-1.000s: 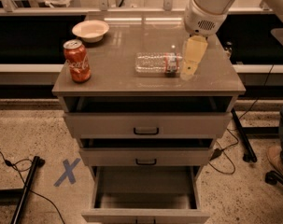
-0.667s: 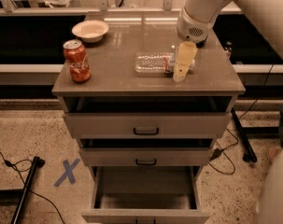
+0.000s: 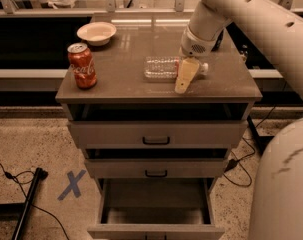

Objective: Place water bottle into bottom drawer

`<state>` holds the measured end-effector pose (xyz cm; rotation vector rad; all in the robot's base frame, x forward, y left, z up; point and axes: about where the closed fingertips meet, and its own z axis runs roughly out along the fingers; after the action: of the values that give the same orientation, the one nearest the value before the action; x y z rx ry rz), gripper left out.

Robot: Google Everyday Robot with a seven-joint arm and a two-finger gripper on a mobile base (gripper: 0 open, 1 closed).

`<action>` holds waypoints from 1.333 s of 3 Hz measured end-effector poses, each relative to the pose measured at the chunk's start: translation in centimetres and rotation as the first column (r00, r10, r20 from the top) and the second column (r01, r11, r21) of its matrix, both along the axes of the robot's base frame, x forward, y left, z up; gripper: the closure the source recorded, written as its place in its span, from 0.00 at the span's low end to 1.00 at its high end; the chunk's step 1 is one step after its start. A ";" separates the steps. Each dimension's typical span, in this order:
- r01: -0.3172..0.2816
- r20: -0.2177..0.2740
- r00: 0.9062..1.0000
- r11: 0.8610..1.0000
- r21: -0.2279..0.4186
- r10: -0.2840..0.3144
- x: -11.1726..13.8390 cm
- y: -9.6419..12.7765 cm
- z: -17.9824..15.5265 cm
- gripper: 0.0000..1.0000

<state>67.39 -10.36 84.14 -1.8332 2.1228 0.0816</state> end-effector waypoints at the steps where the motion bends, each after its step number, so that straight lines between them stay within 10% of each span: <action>1: -0.005 -0.004 1.000 1.000 0.014 0.005 0.2 0.5 -0.6 0.42; 4: 0.001 0.082 0.997 0.998 0.055 -0.005 -4.7 -2.8 4.9 1.00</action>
Offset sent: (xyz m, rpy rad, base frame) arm -0.0072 0.0073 0.0168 0.0545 -0.0460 0.0290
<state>62.68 -13.14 89.03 -1.7713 2.0470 0.0617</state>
